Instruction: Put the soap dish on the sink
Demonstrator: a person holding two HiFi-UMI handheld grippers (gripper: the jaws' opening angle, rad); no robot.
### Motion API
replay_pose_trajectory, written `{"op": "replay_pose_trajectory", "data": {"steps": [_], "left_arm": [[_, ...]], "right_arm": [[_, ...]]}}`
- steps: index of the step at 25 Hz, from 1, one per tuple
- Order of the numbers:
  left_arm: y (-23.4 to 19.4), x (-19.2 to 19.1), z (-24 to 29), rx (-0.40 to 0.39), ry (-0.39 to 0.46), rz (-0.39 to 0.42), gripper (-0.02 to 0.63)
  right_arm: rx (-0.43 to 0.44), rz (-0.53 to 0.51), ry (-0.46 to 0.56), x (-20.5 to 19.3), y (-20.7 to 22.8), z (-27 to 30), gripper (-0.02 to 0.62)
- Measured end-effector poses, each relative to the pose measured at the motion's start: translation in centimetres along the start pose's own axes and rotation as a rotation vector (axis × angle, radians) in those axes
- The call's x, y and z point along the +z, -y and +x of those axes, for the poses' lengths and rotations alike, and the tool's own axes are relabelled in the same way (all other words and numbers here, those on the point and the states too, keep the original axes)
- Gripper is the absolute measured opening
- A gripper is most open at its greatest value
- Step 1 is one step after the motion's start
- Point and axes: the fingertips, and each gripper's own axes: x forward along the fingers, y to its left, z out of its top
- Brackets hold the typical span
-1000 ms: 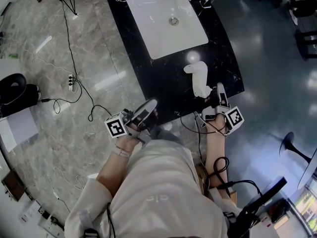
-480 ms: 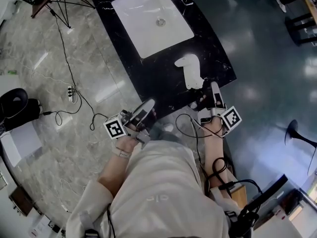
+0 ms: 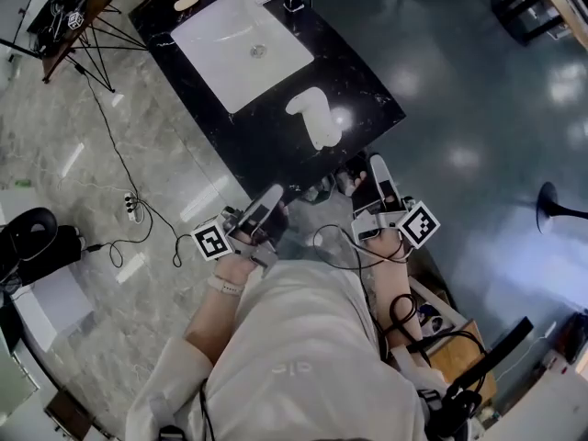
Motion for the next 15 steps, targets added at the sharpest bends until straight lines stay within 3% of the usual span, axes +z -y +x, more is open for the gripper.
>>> {"op": "replay_pose_trajectory", "data": {"steps": [5,10,15], "left_arm": [[2.3,-4.6,2.4,-0.042,-0.082,-0.005,0.006],[4.3,-8.5,5.0,-0.082,-0.174,0.056,0.008],[5.3,-12.8,6.7,-0.117,-0.24,-0.038,0.008]], "right_arm": [[0.109,-0.046,0.029,1.3,-4.2,-5.3,0.348],[0.209,-0.056,0.088,2.5,-7.5,-9.9,0.335],[0.306,-0.046,0.196,4.2,-9.4,-15.2,0.263]]}}
